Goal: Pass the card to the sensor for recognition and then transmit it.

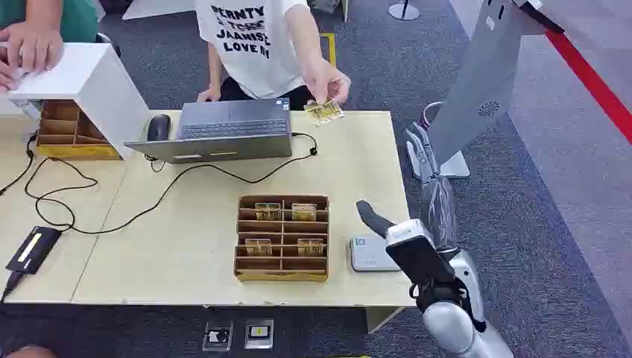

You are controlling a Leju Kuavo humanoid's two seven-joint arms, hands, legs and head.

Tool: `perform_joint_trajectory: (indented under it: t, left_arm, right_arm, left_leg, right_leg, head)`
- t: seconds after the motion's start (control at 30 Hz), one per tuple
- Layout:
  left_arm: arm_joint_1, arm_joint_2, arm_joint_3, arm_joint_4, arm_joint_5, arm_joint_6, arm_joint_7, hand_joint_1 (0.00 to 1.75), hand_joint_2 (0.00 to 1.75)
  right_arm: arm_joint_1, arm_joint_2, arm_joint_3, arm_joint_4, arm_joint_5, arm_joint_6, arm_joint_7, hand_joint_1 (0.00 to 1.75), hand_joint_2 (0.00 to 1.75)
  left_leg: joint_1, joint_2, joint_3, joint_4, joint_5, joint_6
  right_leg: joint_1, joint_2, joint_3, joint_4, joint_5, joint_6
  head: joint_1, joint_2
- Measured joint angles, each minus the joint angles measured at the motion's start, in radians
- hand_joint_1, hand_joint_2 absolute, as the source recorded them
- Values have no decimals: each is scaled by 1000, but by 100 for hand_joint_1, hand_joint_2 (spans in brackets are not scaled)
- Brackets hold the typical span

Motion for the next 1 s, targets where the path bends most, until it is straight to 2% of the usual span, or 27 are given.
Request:
perform_joint_trajectory:
  t: [0.27, 0.47, 0.73, 1.0]
  left_arm:
    - [-5, 3, -6, 0, -10, -3, 9, 0, 0]
    - [-6, 3, -6, 0, -8, -2, 14, 0, 0]
    - [-15, 3, -6, 0, -10, 7, 18, 0, 0]
    - [-20, 2, -6, 0, -17, 13, 36, 0, 0]
  right_arm:
    - [-91, 1, 10, 73, 10, 43, 0, 0, 175]
    - [-165, 12, 22, 156, 37, 47, -20, 0, 175]
    - [-260, 36, 56, 299, 119, -3, -30, 0, 175]
    - [-327, 57, 97, 434, 252, -126, -9, 3, 175]
  left_leg:
    - [0, 0, 0, 0, 0, 0]
    - [0, 0, -1, 0, 0, 0]
    - [0, -2, -1, 0, 1, 0]
    - [0, -2, -1, 0, 1, 0]
  right_leg:
    - [0, 0, 0, 0, 0, 0]
    - [0, -1, 0, 1, 0, 0]
    - [0, -2, 0, 1, 0, 0]
    - [0, -2, 0, 1, 0, 0]
  head:
    - [0, 0]
    - [0, 0]
    - [0, 0]
    - [0, 0]
